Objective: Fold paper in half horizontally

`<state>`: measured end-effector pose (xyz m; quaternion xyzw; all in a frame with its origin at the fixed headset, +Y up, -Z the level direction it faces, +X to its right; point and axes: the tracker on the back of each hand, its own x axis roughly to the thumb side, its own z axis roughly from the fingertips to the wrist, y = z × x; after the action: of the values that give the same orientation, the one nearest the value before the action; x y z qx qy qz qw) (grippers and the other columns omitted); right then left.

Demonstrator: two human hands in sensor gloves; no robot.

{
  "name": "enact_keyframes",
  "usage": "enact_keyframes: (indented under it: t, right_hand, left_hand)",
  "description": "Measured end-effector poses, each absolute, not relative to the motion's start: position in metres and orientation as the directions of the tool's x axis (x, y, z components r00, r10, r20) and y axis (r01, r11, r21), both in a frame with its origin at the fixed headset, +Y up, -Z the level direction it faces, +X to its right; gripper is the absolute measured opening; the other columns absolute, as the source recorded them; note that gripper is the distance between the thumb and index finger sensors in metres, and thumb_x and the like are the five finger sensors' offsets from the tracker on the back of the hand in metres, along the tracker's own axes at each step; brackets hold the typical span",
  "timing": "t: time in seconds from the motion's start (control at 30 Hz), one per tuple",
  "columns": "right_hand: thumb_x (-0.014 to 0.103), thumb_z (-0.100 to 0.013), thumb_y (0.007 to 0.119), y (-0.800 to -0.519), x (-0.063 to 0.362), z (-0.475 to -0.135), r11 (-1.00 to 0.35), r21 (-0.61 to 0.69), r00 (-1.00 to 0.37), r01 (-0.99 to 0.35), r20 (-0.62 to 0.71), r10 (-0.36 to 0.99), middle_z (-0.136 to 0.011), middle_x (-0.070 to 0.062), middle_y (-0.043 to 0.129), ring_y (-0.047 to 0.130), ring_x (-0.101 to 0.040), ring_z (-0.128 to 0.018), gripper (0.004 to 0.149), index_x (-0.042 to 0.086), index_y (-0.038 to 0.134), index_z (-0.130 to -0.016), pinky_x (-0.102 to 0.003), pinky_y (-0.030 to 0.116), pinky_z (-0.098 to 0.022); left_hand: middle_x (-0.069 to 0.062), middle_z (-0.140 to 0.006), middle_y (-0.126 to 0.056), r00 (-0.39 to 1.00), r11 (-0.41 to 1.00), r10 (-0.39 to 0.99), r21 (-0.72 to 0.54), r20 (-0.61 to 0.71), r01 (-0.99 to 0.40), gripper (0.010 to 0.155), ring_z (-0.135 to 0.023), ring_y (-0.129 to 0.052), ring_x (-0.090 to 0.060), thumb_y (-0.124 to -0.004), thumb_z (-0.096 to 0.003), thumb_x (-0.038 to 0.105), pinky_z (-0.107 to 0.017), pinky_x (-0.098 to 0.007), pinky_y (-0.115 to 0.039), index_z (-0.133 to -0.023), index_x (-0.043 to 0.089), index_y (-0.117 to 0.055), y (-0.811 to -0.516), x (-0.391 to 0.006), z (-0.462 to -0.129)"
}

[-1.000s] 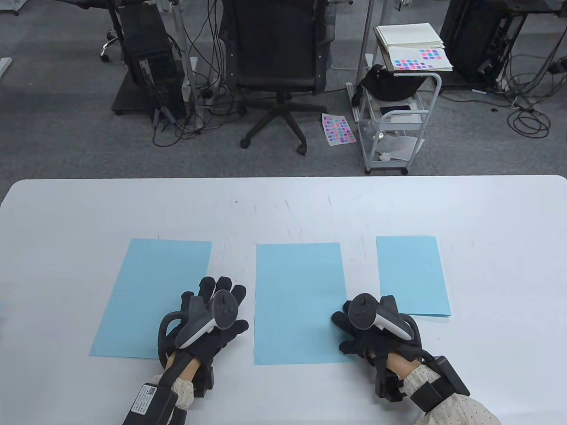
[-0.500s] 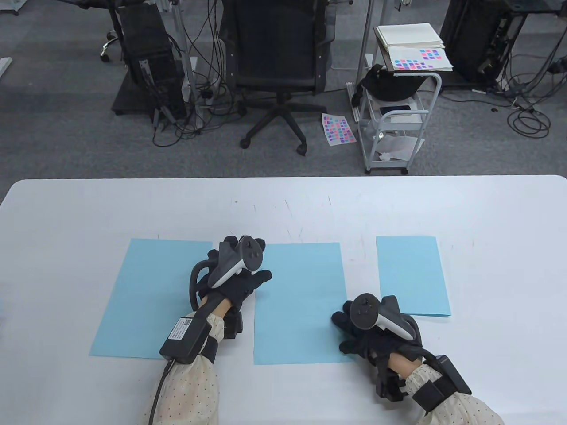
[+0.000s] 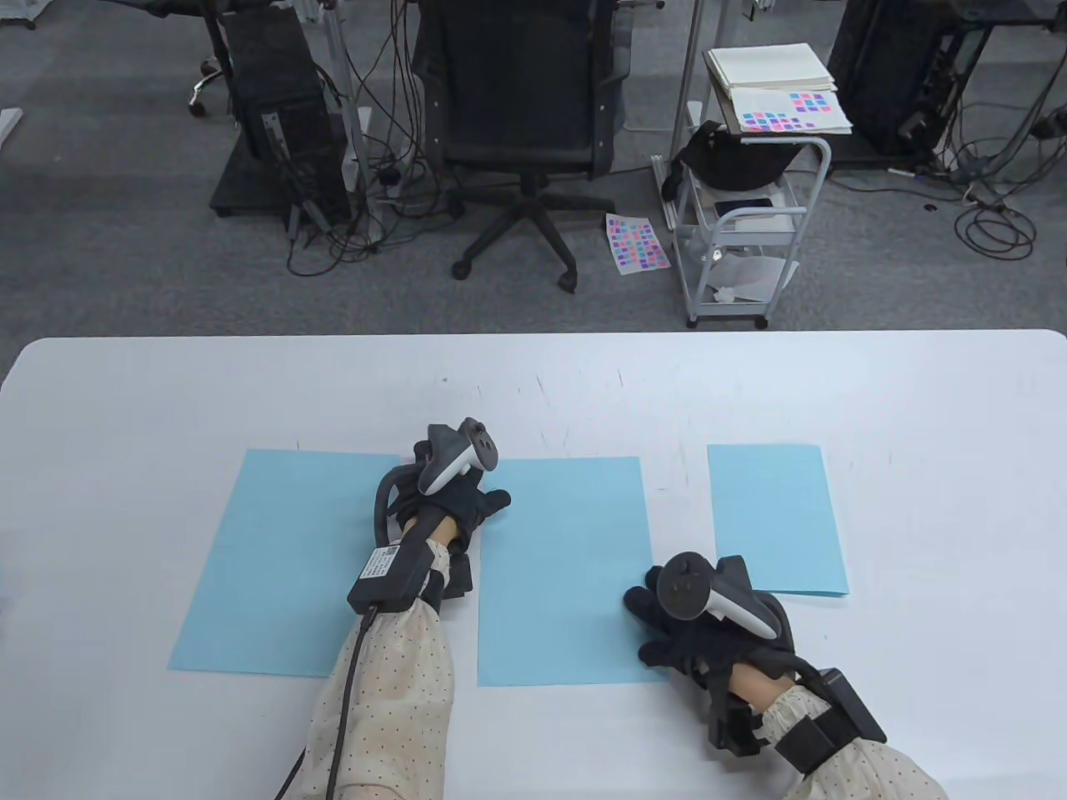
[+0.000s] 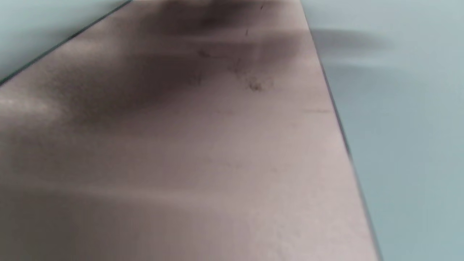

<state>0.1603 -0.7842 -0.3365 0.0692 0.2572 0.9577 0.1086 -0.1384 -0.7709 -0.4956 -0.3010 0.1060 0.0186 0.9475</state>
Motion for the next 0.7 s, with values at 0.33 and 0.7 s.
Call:
enact_keyframes:
  t: [0.33, 0.7]
  right_hand:
    - [0.044, -0.043, 0.075, -0.784, 0.160, -0.337, -0.847, 0.504, -0.968, -0.169, 0.076, 0.239, -0.116, 0.017, 0.020, 0.008, -0.031, -0.107, 0.070, 0.047, 0.038, -0.102, -0.065, 0.012, -0.073]
    - [0.044, -0.043, 0.075, -0.784, 0.160, -0.337, -0.847, 0.504, -0.968, -0.170, 0.075, 0.239, -0.116, 0.017, 0.020, 0.008, -0.031, -0.107, 0.070, 0.047, 0.038, -0.102, -0.065, 0.012, -0.073]
  left_hand:
    - [0.026, -0.114, 0.005, 0.967, 0.813, -0.139, -0.582, -0.213, -0.011, 0.077, -0.110, 0.011, -0.015, -0.051, -0.0314, 0.070, -0.090, -0.053, -0.017, -0.097, 0.065, -0.011, -0.791, -0.130, -0.499]
    - [0.022, -0.120, -0.014, 0.979, 0.841, -0.029, -0.535, -0.200, -0.084, 0.064, -0.116, -0.007, -0.016, -0.061, -0.0397, 0.061, -0.090, -0.053, -0.026, -0.096, 0.071, -0.032, -0.777, -0.127, -0.493]
